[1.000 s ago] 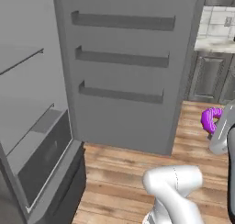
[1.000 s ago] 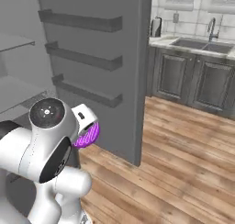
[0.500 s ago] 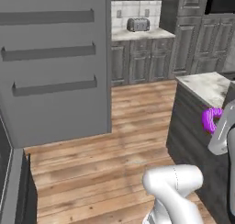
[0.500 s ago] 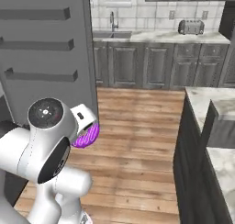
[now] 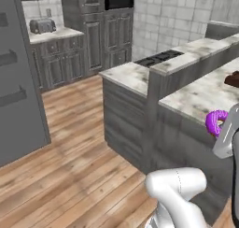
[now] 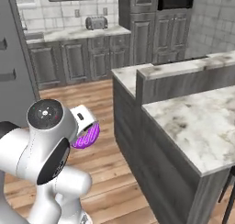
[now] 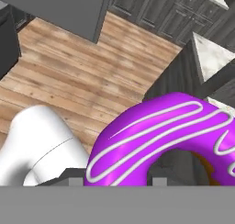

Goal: Take the donuts from the fridge and place them on the empty tray on the dining counter.

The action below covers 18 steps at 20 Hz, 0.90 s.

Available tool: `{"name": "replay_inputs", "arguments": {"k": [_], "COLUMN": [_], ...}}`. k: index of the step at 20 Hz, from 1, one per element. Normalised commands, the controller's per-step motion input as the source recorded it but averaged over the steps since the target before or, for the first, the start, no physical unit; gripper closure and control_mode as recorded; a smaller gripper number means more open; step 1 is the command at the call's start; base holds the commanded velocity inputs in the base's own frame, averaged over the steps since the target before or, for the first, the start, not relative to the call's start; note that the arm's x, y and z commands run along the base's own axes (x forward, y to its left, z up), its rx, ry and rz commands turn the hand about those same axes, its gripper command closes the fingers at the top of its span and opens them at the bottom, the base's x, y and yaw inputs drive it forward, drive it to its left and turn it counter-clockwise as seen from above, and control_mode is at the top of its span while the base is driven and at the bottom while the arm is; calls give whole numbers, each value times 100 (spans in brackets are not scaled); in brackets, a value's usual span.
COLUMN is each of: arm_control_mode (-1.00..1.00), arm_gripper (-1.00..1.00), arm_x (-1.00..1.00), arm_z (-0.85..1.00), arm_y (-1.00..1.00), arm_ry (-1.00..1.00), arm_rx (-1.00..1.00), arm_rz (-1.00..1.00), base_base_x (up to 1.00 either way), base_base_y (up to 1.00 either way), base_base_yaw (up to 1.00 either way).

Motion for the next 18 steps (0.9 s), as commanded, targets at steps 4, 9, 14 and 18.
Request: {"name": "replay_inputs", "arguments": {"k": [4,9,14,18], "arm_control_mode": [100,100,100,100], "arm_gripper": [100,100,100,100], "arm_x": [0,0,0,0], "arm_z": [0,0,0,0], "arm_y": [0,0,0,0], "arm_ry": [0,0,0,0], "arm_rx": [0,0,0,0], "arm_rz": [0,0,0,0], "base_base_x": [-10,1,40,34], "base_base_y": [30,-2,-60,-98], "base_base_yaw": [-66,-46,-22,-17]}}
